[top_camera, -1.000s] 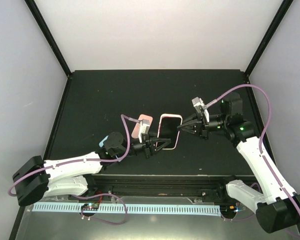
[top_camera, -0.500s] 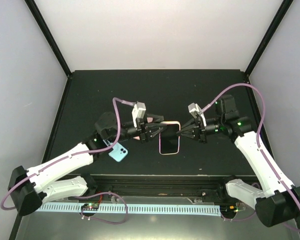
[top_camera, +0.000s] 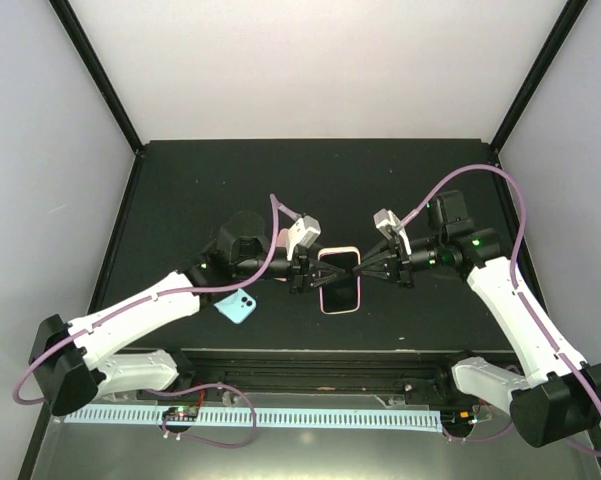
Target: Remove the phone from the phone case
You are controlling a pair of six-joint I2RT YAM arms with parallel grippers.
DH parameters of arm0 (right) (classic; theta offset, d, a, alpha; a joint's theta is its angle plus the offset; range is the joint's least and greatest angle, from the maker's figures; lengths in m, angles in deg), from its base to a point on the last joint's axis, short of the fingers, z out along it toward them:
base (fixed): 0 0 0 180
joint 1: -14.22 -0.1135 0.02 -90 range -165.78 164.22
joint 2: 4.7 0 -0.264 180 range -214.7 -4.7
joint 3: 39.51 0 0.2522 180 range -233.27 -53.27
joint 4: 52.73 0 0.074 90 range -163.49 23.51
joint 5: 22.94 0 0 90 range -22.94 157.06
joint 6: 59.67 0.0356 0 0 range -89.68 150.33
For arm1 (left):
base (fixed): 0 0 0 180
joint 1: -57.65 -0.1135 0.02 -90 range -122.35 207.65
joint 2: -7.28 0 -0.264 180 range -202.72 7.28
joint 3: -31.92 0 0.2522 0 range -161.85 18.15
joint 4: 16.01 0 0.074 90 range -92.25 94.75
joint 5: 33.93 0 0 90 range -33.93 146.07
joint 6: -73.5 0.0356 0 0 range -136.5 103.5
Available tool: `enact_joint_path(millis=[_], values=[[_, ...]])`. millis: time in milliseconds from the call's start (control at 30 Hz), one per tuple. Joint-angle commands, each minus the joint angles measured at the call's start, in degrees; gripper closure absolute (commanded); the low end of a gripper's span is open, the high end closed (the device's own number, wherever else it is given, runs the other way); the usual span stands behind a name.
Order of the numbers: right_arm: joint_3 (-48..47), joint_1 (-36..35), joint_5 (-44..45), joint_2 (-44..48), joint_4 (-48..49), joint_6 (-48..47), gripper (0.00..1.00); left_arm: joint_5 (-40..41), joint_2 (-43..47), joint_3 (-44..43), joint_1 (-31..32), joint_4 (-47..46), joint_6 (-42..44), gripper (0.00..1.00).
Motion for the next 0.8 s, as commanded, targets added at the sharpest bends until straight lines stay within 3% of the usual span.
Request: enact_joint_path(millis=[0,533,767], values=[[-2.1,-0.3,-2.8,-0.4,0.7,-0.8,0.96,-0.4,2.5,1.9,-0.3,0.3,1.9,0.52],[-2.3,-0.3,-2.2,-1.6,0.3,0.3,0.95,-6.9,-1.9,0.7,-0.4,-3.2,1.3,0.91],[-8.1,-0.3,1.6,-5.8,-19.6,-18.0,0.55,-12.5,-2.5,-3.8,-4.0,0.0,0.2,0.94]])
